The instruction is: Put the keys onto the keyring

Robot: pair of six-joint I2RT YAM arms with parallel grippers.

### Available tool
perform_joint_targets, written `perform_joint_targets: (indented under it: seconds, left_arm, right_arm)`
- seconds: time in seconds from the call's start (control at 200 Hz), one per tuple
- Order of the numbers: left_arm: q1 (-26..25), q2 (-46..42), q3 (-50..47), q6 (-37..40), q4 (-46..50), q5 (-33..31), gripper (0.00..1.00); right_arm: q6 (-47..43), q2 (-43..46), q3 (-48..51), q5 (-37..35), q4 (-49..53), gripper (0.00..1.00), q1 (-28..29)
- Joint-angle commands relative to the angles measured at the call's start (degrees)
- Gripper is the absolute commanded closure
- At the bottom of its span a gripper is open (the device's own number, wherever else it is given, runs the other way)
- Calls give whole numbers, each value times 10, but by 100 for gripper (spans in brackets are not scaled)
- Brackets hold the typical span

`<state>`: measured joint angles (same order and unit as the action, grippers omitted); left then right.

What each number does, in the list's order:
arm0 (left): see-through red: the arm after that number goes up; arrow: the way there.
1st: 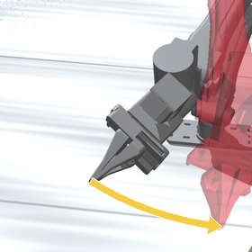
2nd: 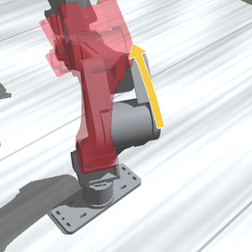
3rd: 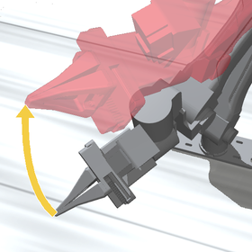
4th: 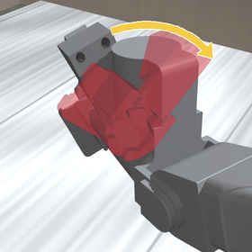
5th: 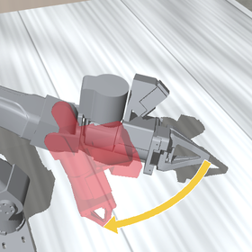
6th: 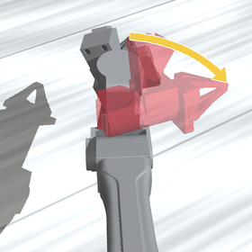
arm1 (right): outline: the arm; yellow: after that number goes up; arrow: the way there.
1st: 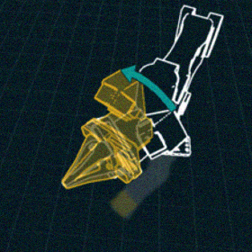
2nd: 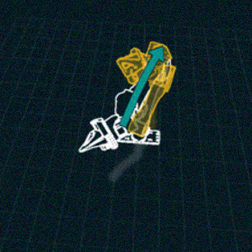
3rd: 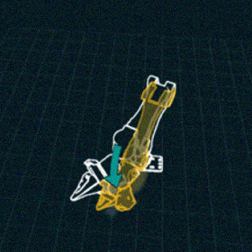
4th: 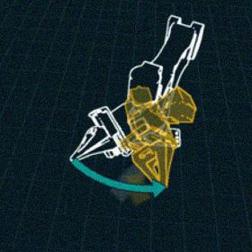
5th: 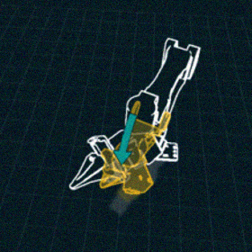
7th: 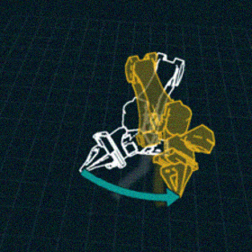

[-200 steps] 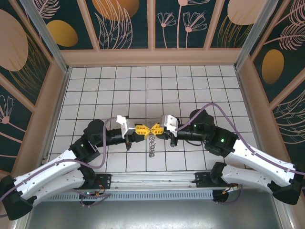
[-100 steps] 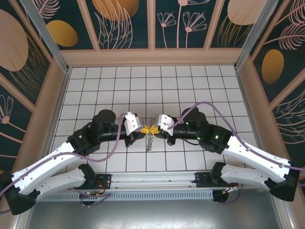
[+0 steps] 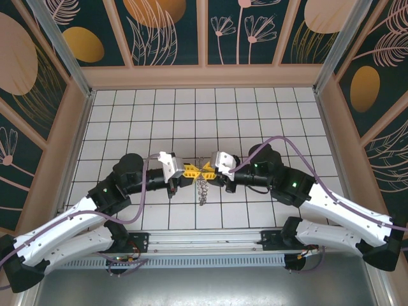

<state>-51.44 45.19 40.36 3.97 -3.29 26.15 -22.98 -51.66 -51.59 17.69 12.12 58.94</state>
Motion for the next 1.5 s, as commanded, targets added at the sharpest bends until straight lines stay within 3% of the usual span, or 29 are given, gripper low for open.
perform_joint_targets:
  seconds: [0.0,0.265,0.395,0.581,0.661,0.751,0.976,1.106,1.206,1.346,1.496]
  left_arm:
    - [-3,-8,-6,-22,-97,33,100]
    - [-3,-20,-55,-61,-206,49,100]
    - [-3,-18,-81,-79,-251,46,100]
    - [-3,12,-22,-23,-76,18,100]
    - [-3,26,22,16,26,-5,85]
    - [-3,43,66,48,107,-20,84]
    - [-3,62,92,68,164,-34,86]
    - [-3,61,80,66,151,-36,100]
    - [-3,47,62,53,115,-33,100]
    - [-3,0,8,6,-7,-24,100]
    - [-3,-50,-51,-46,-163,-14,100]
  right_arm:
    - [13,9,13,1,-15,82,2]
    - [17,17,27,19,-44,89,2]
    - [15,18,28,20,-52,100,2]
    - [7,36,27,-5,-47,100,-1]
    - [0,27,15,-19,-21,100,-1]
    - [-5,7,2,-31,0,100,1]
    - [-6,-14,-20,-43,15,100,19]
    - [-9,-16,-33,-44,25,100,26]
    - [-7,-7,-31,-42,21,100,26]
    - [7,5,-12,-47,3,100,26]
    - [37,19,13,-13,-42,87,26]
